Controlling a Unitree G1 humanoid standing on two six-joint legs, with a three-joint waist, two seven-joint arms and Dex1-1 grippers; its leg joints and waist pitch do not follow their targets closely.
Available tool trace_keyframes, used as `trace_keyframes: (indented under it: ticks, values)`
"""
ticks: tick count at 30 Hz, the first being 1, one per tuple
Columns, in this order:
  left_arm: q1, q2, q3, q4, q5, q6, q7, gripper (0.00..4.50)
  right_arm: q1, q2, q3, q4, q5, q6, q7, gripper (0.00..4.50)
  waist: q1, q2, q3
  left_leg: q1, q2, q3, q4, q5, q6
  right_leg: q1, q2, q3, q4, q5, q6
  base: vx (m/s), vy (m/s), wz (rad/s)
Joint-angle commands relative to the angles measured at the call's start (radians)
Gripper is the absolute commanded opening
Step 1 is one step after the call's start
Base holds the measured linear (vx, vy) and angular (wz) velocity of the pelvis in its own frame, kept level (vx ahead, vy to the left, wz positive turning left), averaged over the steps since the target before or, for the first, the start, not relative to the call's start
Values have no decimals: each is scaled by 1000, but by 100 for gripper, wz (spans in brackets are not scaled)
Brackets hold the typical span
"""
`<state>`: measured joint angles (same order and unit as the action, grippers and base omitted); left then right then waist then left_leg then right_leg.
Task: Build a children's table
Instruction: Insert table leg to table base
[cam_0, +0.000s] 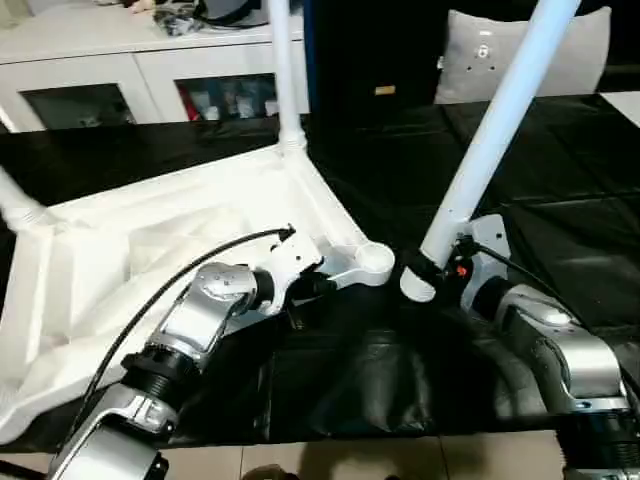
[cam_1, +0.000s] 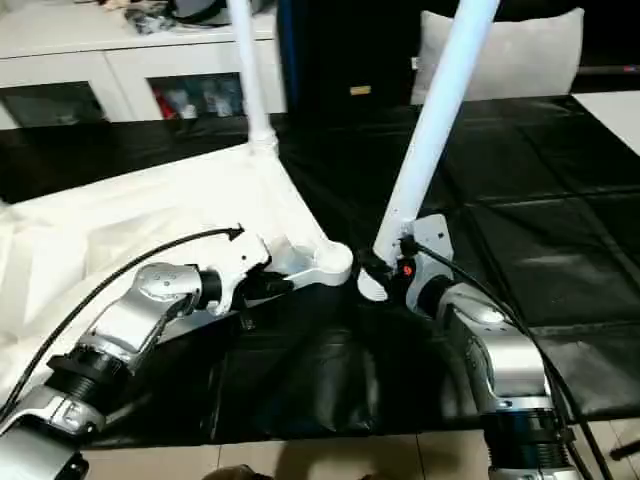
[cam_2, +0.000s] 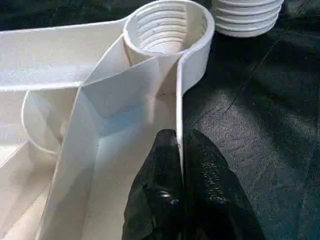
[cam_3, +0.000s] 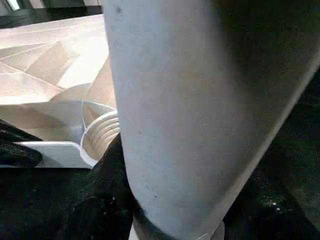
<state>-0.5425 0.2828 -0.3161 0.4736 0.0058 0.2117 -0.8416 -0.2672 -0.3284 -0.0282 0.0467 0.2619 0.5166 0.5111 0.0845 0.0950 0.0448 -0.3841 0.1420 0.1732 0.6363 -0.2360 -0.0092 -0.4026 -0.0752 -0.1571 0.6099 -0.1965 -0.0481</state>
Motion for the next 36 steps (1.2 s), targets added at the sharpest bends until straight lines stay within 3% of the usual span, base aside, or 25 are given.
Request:
trace_keyframes:
  ticks: [1,4,9,15,16,17,18,20,22,27,30,33,36]
  values:
    - [0,17,-3,26,23,-11,7,1,-17,-2,5,-9,-5,-11,8,190,3,-21,-71,4,99,-50,-68,15,118,68,-120,87,-79,-128,-89,0,0,0]
    - [1,35,-17,40,40,-42,-14,0,-23,-6,4,-11,-2,-15,16,190,2,-22,-71,5,100,-50,-70,2,111,68,-119,86,-83,-168,-77,0,0,0]
    - [19,76,-43,22,22,-172,-136,0,-51,-25,15,-39,45,3,96,190,3,-21,-73,4,101,-52,-69,10,118,68,-120,87,-78,-147,-78,0,0,0]
    - [25,96,-52,18,20,-176,-178,0,-68,-96,81,-77,69,38,240,190,15,-20,-72,6,106,-49,-69,5,122,66,-121,89,-73,-138,-93,0,0,0]
    - [22,99,-50,25,20,-185,-184,0,-83,-109,95,-74,71,48,273,190,14,-31,-72,6,106,-49,-69,1,119,67,-121,89,-75,-146,-90,0,0,0]
    - [22,101,-48,28,19,-190,-190,0,-98,-116,109,-70,71,54,297,190,15,-34,-71,5,104,-49,-69,0,119,69,-121,87,-74,-153,-91,0,0,0]
    - [22,104,-47,29,20,-199,-197,0,-119,-123,129,-64,71,61,324,190,17,-28,-71,5,103,-48,-68,5,118,68,-121,87,-74,-161,-90,0,0,0]
    - [26,110,-51,22,24,-209,-208,0,-140,-123,151,-56,69,60,343,190,14,-37,-70,4,103,-48,-69,4,116,67,-120,88,-77,-180,-81,0,0,0]
    - [30,114,-55,15,28,-217,-214,0,-152,-119,160,-48,67,60,346,190,15,-32,-71,7,105,-49,-69,7,113,65,-121,88,-76,-181,-85,0,0,0]
    - [63,145,-92,-44,28,-270,-277,0,-213,-75,207,6,43,41,366,190,21,-35,-75,12,114,-49,-71,32,109,59,-123,93,-61,-104,-119,0,0,0]
    - [74,145,-97,-67,14,-281,-306,0,-225,-63,218,24,38,38,371,190,35,-36,-77,16,117,-47,-71,34,96,58,-125,95,-53,-72,-132,0,0,0]
    - [76,143,-98,-72,10,-283,-319,0,-219,-65,238,52,22,39,371,190,40,-37,-76,16,117,-46,-72,22,84,59,-127,96,-54,-72,-136,0,0,0]
    - [68,144,-92,-45,15,-294,-314,0,-202,-75,244,46,20,48,373,190,44,-36,-73,14,113,-45,-74,-7,67,62,-127,97,-63,-120,-117,0,0,0]
